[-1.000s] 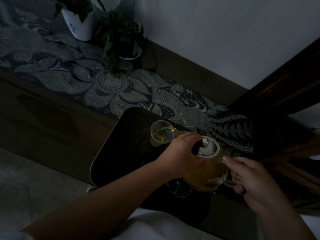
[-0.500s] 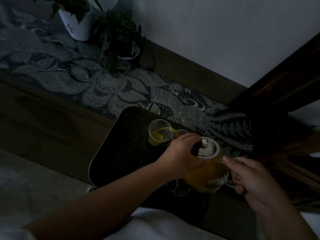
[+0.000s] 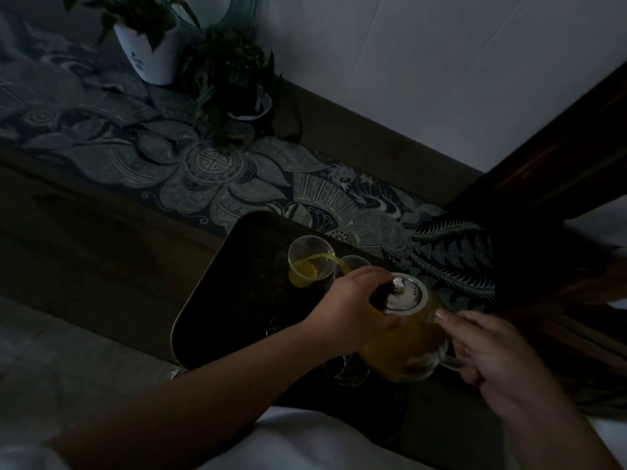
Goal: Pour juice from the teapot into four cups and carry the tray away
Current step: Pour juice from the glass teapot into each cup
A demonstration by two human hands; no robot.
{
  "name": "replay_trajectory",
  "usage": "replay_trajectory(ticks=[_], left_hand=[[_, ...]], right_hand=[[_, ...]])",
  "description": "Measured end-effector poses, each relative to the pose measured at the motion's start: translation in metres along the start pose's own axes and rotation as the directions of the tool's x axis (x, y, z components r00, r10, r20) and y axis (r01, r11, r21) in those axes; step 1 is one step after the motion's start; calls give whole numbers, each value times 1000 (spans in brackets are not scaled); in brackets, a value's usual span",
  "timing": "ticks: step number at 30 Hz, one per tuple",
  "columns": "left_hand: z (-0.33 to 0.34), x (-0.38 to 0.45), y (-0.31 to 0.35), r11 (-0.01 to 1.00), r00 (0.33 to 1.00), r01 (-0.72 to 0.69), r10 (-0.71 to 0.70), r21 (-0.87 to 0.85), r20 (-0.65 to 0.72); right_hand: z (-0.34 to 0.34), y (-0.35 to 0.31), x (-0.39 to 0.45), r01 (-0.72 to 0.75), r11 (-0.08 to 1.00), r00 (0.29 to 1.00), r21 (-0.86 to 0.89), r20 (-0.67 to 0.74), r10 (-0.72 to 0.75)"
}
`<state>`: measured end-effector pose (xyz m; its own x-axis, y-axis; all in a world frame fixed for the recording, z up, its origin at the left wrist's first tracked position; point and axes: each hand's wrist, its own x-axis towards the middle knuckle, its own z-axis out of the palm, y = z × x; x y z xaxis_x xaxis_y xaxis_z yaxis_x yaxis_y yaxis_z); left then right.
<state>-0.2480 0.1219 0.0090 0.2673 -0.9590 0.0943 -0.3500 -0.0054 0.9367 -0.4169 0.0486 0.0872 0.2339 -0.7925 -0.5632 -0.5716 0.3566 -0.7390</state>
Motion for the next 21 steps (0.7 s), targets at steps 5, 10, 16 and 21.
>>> replay_trajectory(ticks=[5, 10, 16, 21], left_hand=[[3, 0, -2, 1000, 1000, 11, -11, -3, -9], [4, 0, -4, 1000, 1000, 3, -4, -24, -19], [4, 0, -3, 1000, 1000, 6, -6, -17, -29], [4, 1, -5, 999, 1000, 8, -9, -36, -16]], right_hand=[[-1, 1, 1, -9, 1000, 1000, -14, 3, 9], [-2, 0, 2, 8, 1000, 1000, -26, 17, -7], [-1, -2, 1, 0, 1000, 1000, -27, 7, 0], [0, -2, 1, 13, 999, 1000, -41, -4, -13]])
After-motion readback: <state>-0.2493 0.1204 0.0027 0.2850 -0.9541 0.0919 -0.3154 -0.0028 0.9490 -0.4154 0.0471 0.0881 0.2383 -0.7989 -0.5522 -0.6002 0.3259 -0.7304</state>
